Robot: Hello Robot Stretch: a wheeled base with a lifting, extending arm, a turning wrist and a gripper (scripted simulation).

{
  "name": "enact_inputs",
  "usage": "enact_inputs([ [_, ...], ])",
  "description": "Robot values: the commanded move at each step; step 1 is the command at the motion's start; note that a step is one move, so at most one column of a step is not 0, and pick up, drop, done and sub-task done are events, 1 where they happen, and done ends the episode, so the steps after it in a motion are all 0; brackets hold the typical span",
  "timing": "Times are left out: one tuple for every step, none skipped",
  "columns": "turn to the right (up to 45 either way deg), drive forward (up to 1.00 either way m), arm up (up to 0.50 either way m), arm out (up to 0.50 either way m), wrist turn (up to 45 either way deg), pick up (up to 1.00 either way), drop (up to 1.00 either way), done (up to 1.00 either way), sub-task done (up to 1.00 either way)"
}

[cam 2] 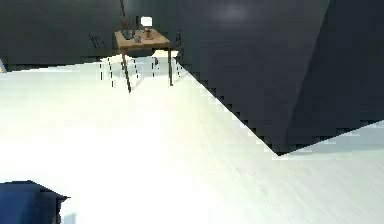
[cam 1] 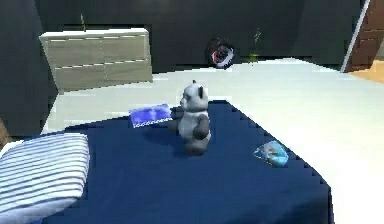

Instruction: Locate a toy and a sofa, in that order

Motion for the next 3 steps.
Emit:
enact_inputs([
  [0.0,0.00,0.00,0.00,0.0,0.00,0.00,0.00,1.00],
  [45.0,0.00,0.00,0.00,0.0,0.00,0.00,0.00,0.00],
  [45.0,0.00,0.00,0.00,0.0,0.00,0.00,0.00,0.00],
])
